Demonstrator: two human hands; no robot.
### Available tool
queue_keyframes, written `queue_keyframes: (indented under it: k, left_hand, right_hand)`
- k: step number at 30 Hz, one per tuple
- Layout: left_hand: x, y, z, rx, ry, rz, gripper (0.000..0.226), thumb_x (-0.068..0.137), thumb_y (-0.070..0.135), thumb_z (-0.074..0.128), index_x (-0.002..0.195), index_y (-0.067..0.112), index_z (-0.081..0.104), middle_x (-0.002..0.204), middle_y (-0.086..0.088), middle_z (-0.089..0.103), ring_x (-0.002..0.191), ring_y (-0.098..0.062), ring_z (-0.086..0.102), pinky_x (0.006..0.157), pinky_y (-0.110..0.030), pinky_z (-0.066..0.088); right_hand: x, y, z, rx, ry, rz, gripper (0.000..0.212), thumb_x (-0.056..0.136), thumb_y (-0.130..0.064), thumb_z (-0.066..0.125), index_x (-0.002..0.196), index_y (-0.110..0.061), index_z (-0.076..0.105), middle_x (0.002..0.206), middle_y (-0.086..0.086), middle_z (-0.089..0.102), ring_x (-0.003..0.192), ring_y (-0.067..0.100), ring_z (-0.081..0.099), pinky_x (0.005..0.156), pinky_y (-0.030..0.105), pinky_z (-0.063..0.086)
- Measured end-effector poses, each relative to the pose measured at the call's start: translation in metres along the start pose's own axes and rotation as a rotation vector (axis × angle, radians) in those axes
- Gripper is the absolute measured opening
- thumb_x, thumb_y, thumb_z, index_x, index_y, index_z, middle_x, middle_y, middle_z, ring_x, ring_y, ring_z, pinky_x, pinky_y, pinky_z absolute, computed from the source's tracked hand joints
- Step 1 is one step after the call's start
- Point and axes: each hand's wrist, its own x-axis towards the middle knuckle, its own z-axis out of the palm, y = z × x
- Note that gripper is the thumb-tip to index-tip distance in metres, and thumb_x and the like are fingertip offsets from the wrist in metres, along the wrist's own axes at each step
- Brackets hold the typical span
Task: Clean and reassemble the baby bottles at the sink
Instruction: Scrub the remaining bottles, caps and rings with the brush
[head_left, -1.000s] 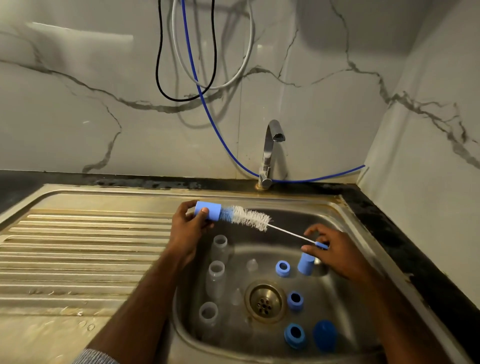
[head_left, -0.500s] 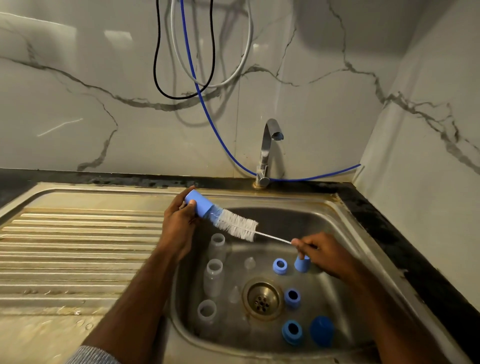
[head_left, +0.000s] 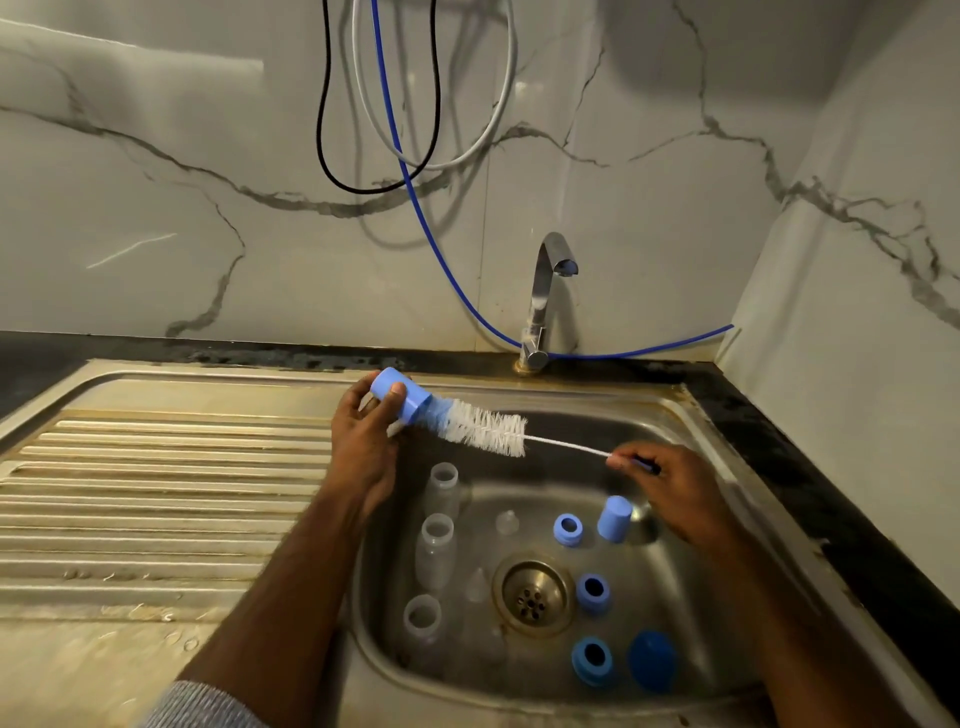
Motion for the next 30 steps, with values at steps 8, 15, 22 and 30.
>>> queue_keyframes:
  k: [8,15,22,30]
  left_hand:
    - [0.008,0.005,-0.006,-0.286,-0.087,-0.066,0.035,0.099,0.005,0.051,0.133,0.013,0.050,0.129,-0.019,0.060,0.116,-0.033,0.062,0.096,-0.049,0.054]
    - [0.007,0.006,-0.013,-0.065,-0.027,0.064,0.032,0.094,-0.007,0.059,0.114,0.018,0.062,0.125,-0.020,0.063,0.105,-0.032,0.069,0.080,-0.037,0.063]
    - [0.012,0.007,-0.013,-0.161,-0.130,-0.064,0.028,0.102,0.001,0.046,0.124,0.013,0.057,0.138,-0.019,0.058,0.124,-0.035,0.059,0.094,-0.041,0.057]
    - [0.012,0.005,-0.011,-0.083,0.022,0.043,0.022,0.095,0.003,0.062,0.115,0.012,0.059,0.115,-0.010,0.059,0.107,-0.031,0.060,0.078,-0.032,0.062]
  right_hand:
    - [-0.006,-0.005,0.009,0.313,-0.287,0.094,0.019,0.089,-0.029,0.076,0.077,-0.019,0.064,0.051,-0.003,0.051,0.041,0.005,0.040,0.041,0.016,0.034]
    - [0.002,-0.005,0.010,0.237,-0.014,0.017,0.013,0.080,-0.013,0.083,0.074,-0.011,0.071,0.061,0.004,0.069,0.051,0.010,0.062,0.054,0.018,0.050]
    - [-0.003,-0.001,0.011,0.246,-0.276,0.148,0.040,0.086,-0.046,0.069,0.062,-0.015,0.064,0.049,0.001,0.050,0.044,0.006,0.045,0.050,0.018,0.039]
    - [-0.001,-0.008,0.013,0.322,-0.163,0.012,0.014,0.075,-0.008,0.085,0.076,-0.012,0.072,0.062,0.003,0.070,0.056,0.005,0.061,0.057,0.015,0.048]
